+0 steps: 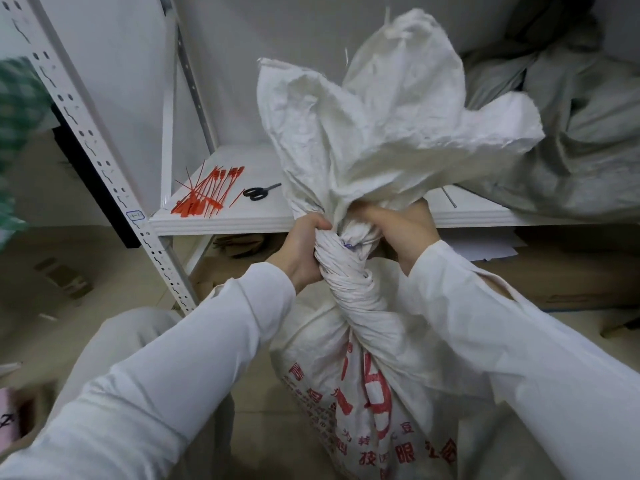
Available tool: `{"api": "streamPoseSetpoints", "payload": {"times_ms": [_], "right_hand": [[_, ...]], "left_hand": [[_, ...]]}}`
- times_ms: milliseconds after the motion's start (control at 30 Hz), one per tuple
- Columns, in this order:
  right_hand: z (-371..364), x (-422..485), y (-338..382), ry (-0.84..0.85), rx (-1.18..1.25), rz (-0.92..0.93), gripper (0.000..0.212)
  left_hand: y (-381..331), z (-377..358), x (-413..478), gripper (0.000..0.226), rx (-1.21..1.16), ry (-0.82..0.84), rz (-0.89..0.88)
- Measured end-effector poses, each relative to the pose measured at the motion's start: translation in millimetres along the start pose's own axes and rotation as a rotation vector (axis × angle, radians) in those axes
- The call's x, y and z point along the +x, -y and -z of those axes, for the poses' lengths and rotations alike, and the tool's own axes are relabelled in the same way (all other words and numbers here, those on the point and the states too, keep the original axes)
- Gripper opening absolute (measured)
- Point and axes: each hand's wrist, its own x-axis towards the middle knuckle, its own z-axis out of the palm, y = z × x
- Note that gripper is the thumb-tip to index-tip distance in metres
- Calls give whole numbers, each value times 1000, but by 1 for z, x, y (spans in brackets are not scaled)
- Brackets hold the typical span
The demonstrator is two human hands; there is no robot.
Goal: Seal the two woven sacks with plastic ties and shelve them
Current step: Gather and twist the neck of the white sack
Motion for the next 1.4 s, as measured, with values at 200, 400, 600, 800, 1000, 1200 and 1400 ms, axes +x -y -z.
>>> {"api": "streamPoseSetpoints", "payload": {"times_ms": [200,400,600,800,1000,1200,1400], "right_hand": [[-1,5,7,-297,-380,163,25],[1,6,8,-413,-692,271,12],[-7,-12,15,46,-483,285,21],[3,-8,12,256,-251,206,29],[19,2,9,-316,-208,155,7],[26,3,-5,-8,28,-289,48],[21,2,-1,30,-43,-172,42]], "left_hand": [[19,-11,17,26,362,-149,-321],[22,-28,-5,41,966,-178,-778],[17,-31,-4,17,1135,-157,-744],[30,-18,13,32,448,-47,-559],[29,-3,38,50,-7,-25,-331],[32,8,36,43,-6,259,-159],[28,16,39,43,174,296,22]]}}
